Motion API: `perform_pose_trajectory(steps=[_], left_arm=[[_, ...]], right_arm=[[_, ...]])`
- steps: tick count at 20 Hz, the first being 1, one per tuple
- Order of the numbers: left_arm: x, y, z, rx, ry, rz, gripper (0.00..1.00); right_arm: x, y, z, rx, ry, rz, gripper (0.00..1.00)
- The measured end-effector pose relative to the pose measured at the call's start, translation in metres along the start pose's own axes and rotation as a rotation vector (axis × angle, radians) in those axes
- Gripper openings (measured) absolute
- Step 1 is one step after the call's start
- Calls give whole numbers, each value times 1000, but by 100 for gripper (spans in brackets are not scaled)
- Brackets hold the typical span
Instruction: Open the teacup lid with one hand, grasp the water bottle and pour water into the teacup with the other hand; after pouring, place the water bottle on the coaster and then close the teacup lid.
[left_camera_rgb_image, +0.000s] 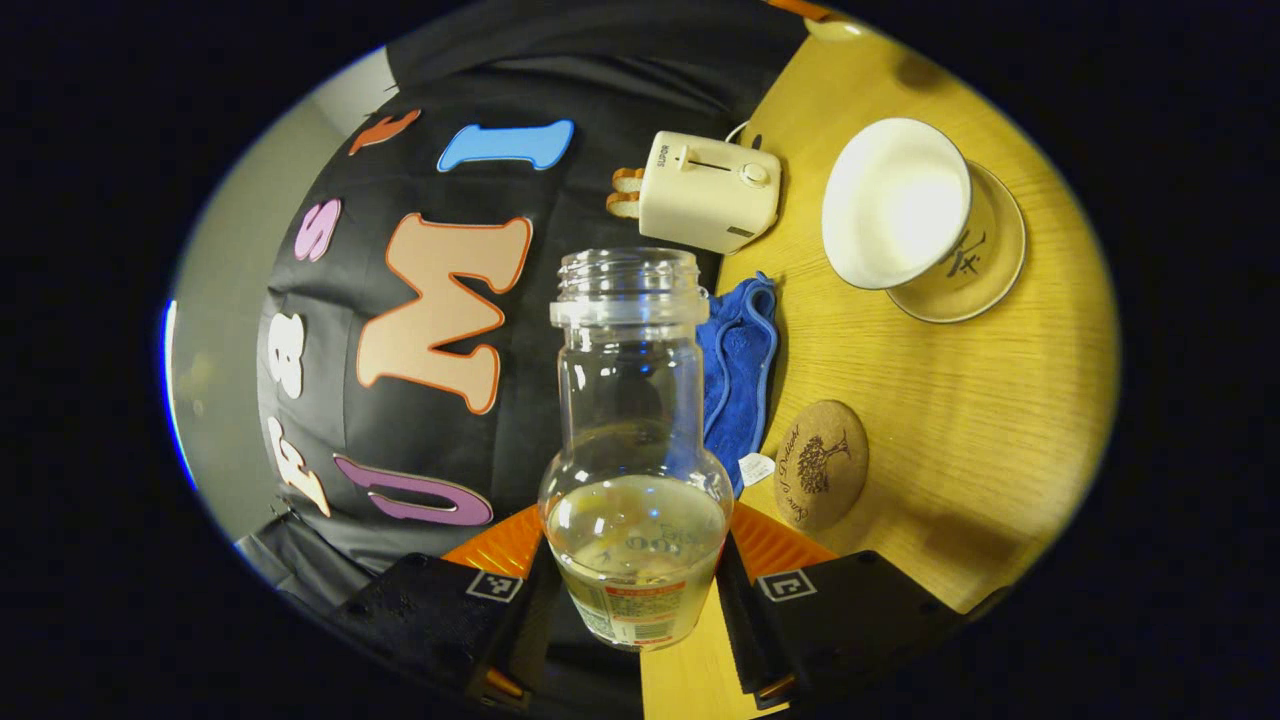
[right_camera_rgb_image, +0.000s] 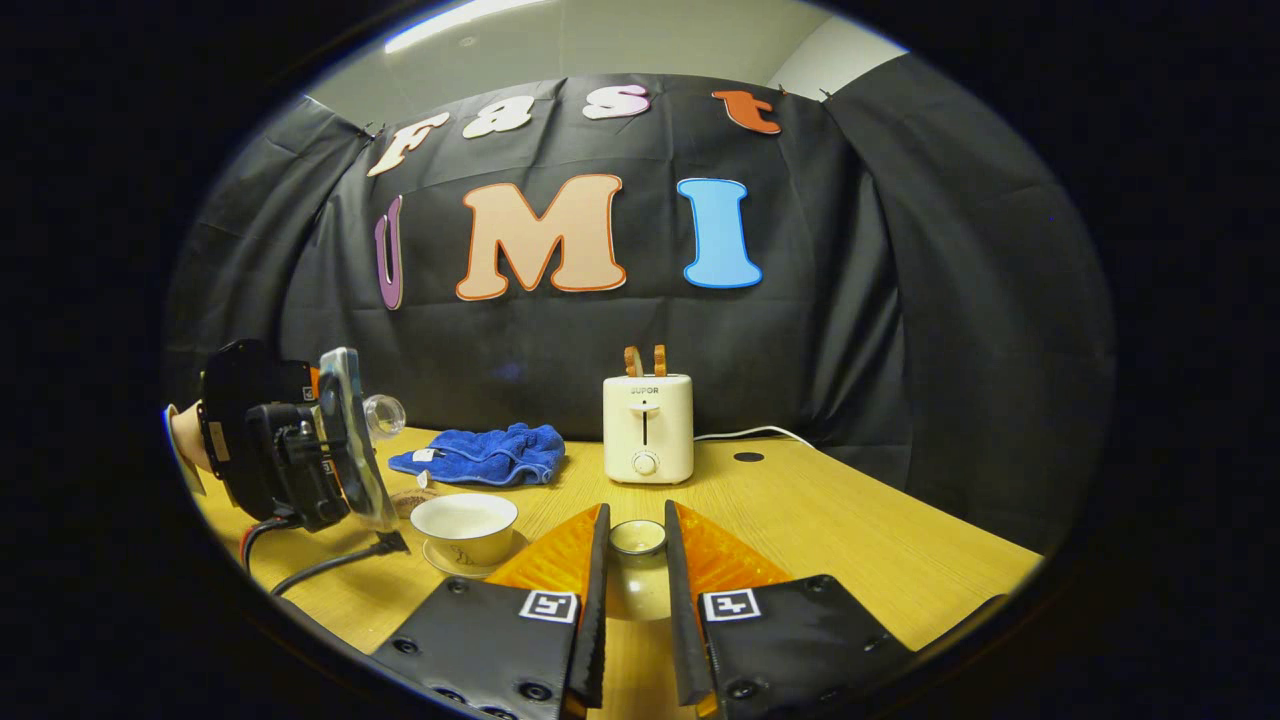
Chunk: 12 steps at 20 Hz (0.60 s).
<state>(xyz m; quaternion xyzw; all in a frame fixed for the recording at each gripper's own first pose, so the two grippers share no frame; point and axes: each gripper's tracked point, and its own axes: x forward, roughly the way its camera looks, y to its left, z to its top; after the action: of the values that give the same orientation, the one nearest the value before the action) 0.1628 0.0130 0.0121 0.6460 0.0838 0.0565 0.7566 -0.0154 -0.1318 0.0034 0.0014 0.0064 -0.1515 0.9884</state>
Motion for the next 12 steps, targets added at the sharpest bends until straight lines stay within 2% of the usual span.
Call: perform_pose_trajectory(steps=[8,12], left_arm=[[-1,13,13,207,-24,42,70],[-1,13,16,253,-29,52,70]], right_arm=[[0,0,0,0,0,1,31],[0,0,0,0,0,1,31]])
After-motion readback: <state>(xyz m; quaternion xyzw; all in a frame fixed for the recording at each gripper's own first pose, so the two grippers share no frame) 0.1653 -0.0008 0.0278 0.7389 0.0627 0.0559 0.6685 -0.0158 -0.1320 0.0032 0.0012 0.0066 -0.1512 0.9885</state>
